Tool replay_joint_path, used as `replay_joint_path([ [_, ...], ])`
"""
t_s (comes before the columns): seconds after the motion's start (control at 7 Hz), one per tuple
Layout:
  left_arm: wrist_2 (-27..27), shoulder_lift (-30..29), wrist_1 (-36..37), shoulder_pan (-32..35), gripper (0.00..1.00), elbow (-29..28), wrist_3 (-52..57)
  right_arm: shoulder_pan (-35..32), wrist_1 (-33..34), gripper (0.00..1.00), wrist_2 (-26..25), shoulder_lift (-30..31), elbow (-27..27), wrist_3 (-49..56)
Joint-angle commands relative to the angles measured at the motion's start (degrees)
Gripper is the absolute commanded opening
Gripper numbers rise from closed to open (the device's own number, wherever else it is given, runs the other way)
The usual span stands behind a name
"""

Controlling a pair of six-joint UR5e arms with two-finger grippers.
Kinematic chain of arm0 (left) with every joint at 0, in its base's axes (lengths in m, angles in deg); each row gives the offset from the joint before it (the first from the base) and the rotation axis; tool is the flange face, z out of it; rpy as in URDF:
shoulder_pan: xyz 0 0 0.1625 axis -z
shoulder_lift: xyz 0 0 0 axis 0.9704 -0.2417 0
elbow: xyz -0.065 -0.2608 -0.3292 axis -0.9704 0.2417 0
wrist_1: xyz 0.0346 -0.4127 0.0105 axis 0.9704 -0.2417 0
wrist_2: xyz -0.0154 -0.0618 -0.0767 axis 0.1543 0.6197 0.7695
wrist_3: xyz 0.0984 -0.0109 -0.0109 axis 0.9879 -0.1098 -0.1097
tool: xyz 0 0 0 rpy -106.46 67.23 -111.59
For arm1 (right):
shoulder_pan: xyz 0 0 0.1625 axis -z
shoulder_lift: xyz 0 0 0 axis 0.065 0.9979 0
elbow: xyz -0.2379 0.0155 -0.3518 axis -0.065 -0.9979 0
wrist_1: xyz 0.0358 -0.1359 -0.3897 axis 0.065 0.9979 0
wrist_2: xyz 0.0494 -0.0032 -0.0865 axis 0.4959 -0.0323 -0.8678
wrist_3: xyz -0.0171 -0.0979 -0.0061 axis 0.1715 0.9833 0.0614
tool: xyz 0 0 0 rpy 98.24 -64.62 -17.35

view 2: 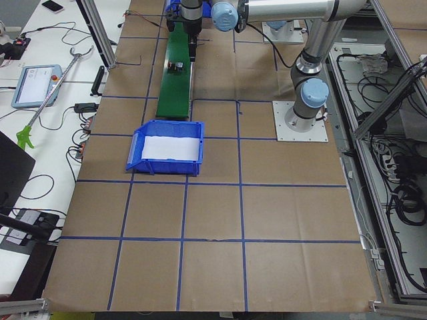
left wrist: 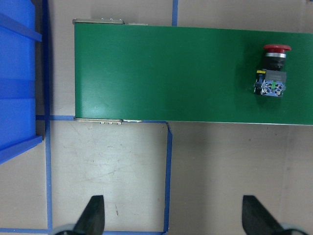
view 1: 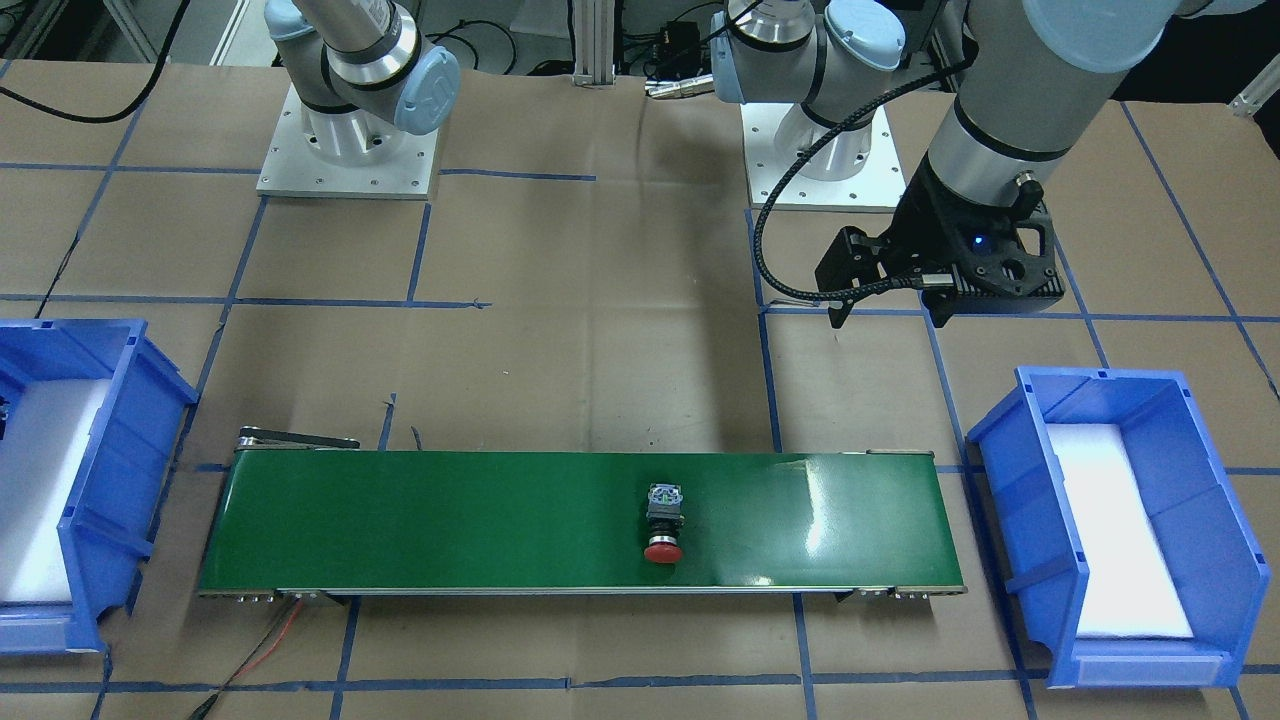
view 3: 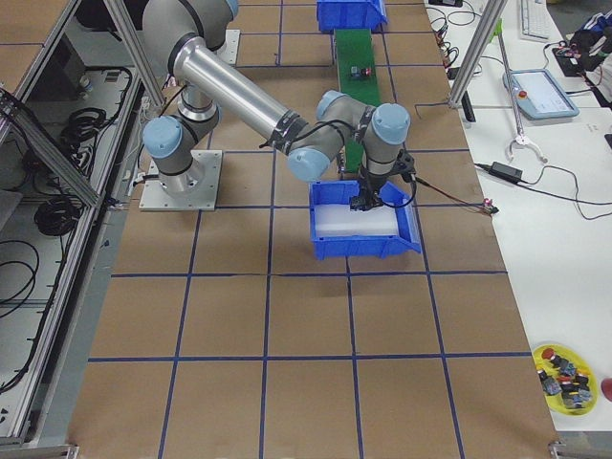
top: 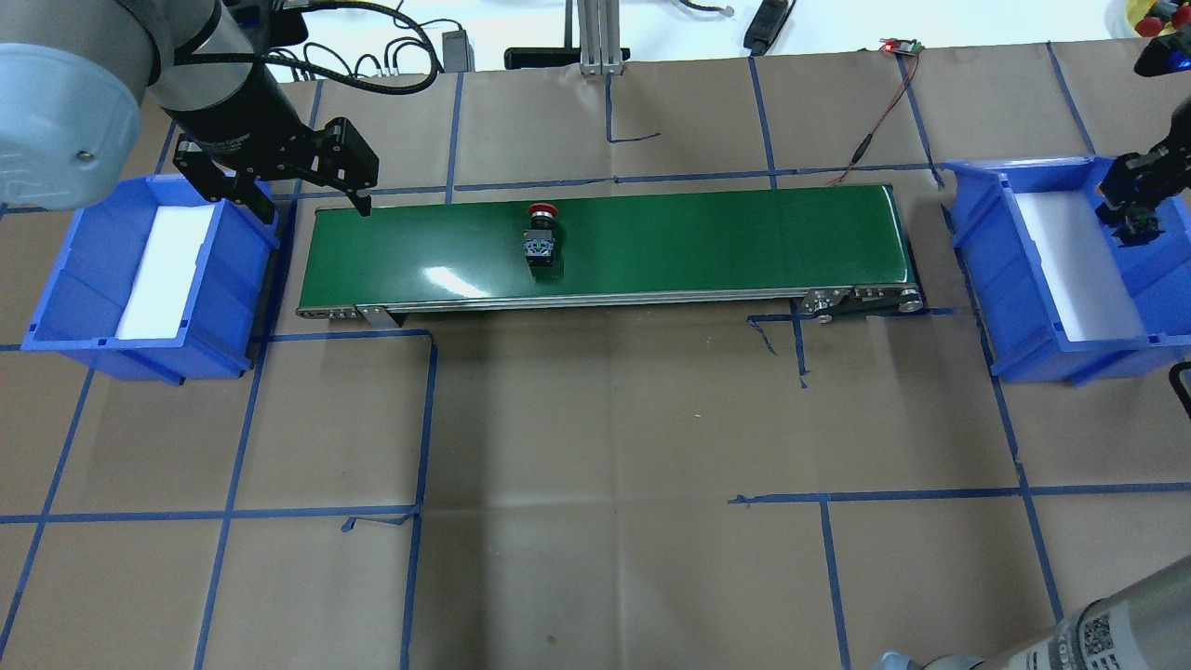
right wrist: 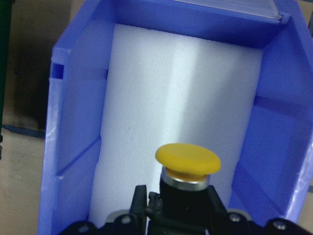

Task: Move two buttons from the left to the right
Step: 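Carry the yellow button to the right bin and lower it in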

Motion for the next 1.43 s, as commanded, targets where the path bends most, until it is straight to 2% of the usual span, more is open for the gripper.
replay_joint_path([
  [0.0, 0.0, 0.0, 0.0, 0.0, 1.0, 0.0, 0.0, 1.4, 8.6, 0.04, 0.3, 0.0, 7.6, 3.0],
  [0.43, 0.0, 0.0, 0.0, 0.0, 1.0, 0.1, 0.0, 2.1, 14.4, 0.04, 0.3, -0.3, 13.9, 3.2],
  [0.71, 0.0, 0.0, 0.0, 0.0, 1.0, 0.0, -0.1, 2.3, 14.3, 0.08, 0.2, -1.0, 14.4, 3.2],
  [0.86, 0.1, 0.0, 0.0, 0.0, 1.0, 0.0, -0.1, 2.3, 14.4, 0.42, 0.3, -1.5, 14.4, 3.1],
  [1.0, 0.1, 0.0, 0.0, 0.0, 1.0, -0.1, -0.1, 2.3, 14.2, 0.92, 1.6, -1.6, 14.4, 2.6],
  [1.29, 0.1, -0.1, 0.0, 0.0, 1.0, -0.2, -0.1, 2.3, 14.0, 0.98, 2.1, -1.4, 14.3, 2.7],
])
